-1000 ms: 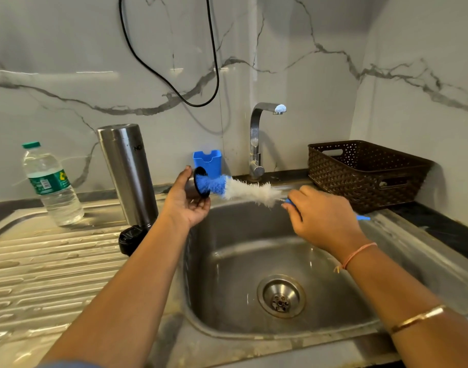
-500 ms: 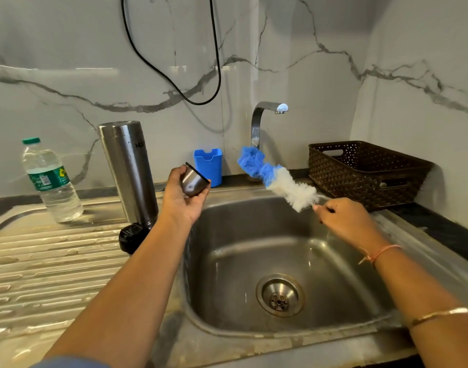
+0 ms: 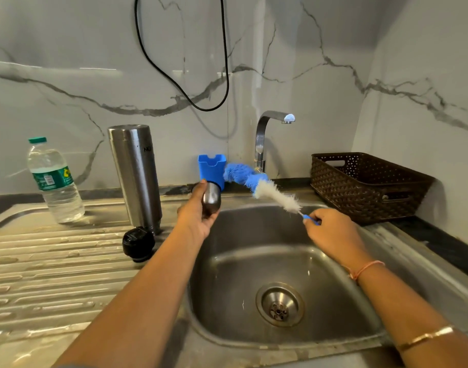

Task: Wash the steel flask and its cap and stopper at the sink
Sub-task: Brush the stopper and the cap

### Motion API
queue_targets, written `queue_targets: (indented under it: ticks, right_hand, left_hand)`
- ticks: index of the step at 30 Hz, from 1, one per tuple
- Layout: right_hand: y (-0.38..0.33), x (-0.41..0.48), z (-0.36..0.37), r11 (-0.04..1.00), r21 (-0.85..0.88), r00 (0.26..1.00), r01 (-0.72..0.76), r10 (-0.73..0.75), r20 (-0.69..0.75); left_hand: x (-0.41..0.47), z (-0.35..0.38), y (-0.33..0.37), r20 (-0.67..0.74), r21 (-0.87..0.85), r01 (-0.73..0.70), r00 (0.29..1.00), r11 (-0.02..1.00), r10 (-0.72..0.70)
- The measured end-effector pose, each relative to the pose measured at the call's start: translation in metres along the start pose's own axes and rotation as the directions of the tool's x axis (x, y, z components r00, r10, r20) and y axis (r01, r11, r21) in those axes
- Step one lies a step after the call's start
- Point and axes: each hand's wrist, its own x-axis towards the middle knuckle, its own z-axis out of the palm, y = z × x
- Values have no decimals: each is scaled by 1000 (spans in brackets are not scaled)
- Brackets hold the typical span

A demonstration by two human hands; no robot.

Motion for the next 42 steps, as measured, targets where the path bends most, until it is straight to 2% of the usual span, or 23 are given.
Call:
queue_targets:
  ticks: [2, 5, 12, 14, 17, 19, 21, 23, 28, 32, 35, 37, 39, 42]
  right_hand:
    - [-10, 3, 2, 999, -11, 996, 48, -49, -78]
    - [-33, 17, 1, 985, -132, 973, 111, -135, -185]
    - [-110, 67, -6, 856, -470, 945, 215, -304, -122]
    - [-129, 78, -4, 768, -593, 934, 244, -350, -69]
    - [-155, 89, 4, 544, -772, 893, 329, -444, 68]
    - [-168, 94, 8, 407, -840, 857, 359, -501, 124]
    - [-175, 97, 10, 338, -866, 833, 367, -534, 145]
    - [-178, 98, 11, 366, -859, 843, 358, -522, 129]
    - [-163, 95, 1, 591, -766, 905, 254, -425, -28]
    - [-133, 76, -10, 788, -580, 946, 207, -312, -87]
    - [-99, 53, -14, 916, -374, 968, 144, -210, -140]
    - [-76, 34, -14, 967, -241, 986, 82, -114, -121]
    - [-57, 17, -13, 993, -108, 998, 48, -53, -38]
    - [-46, -4, -20, 998, 18, 993, 52, -54, 108]
  left_hand:
    - [3, -1, -5, -11, 35, -40, 999, 999, 40]
    - [7, -4, -11, 6, 137, -78, 997, 987, 78]
    - [22, -13, -20, -50, 251, -132, 988, 959, 149]
    - [27, -14, -24, -76, 280, -145, 982, 949, 172]
    - [33, -14, -25, -104, 291, -135, 980, 947, 172]
    - [35, -13, -25, -114, 288, -127, 979, 949, 166]
    - [34, -12, -25, -112, 289, -120, 981, 950, 158]
    - [33, -11, -25, -104, 282, -127, 981, 951, 162]
    - [29, -12, -23, -97, 252, -139, 981, 958, 168]
    - [26, -13, -23, -89, 259, -140, 982, 956, 169]
    - [23, -14, -22, -71, 271, -131, 985, 954, 156]
    - [21, -14, -20, -52, 261, -134, 987, 956, 152]
    - [21, -14, -18, -57, 275, -154, 983, 949, 176]
    - [20, -15, -14, -65, 249, -182, 977, 951, 204]
